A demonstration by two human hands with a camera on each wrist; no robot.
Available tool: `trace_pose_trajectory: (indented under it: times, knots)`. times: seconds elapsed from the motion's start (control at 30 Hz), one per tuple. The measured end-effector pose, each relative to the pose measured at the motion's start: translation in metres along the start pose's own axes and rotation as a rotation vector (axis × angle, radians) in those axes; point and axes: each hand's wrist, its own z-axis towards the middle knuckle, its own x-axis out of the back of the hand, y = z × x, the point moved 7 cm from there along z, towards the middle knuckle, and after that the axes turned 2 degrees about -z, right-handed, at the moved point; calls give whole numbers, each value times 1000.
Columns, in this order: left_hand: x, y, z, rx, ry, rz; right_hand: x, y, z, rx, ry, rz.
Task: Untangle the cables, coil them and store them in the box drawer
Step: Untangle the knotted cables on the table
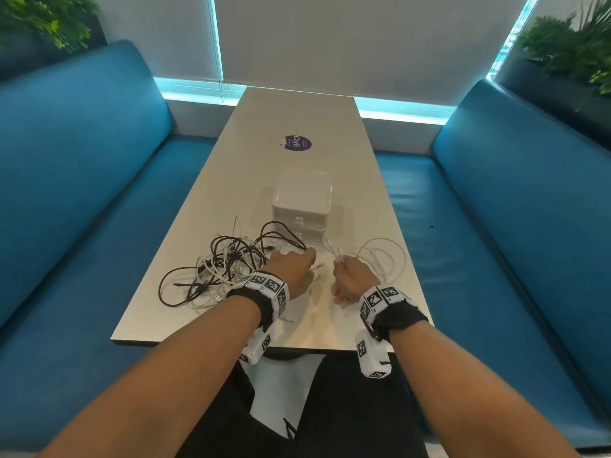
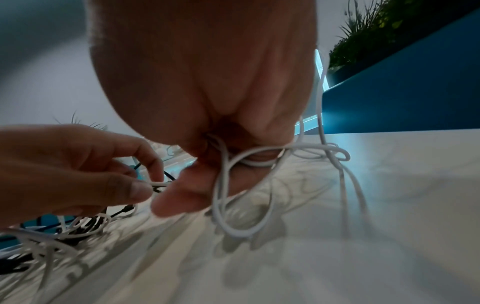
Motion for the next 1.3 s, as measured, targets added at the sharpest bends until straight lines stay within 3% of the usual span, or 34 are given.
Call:
trace_pose_trajectory:
  times: [0.2, 0.37, 0.6, 0.73, 0.87, 1.03, 1.13, 1.3]
  knots:
    - [6, 3, 1, -12, 59, 118, 3, -3, 7, 9, 34, -130]
    - [7, 2, 1, -3, 143, 148, -3, -9, 5, -21, -9, -94]
    - [5, 10, 0, -3, 45, -102, -11, -19, 2, 40, -40, 263]
    - [5, 13, -4, 1, -15, -298, 2, -28, 1, 190, 73, 19]
    - [10, 7, -3, 33, -47, -274, 10, -22, 4, 228, 156, -159]
    - [13, 16, -6, -32, -59, -344, 10, -35, -2, 307, 121, -163]
    - [15, 7, -7, -53, -69, -253, 18, -27, 2, 318, 139, -346]
    - [21, -6, -9, -71, -90, -159, 26, -24, 1, 330, 112, -443]
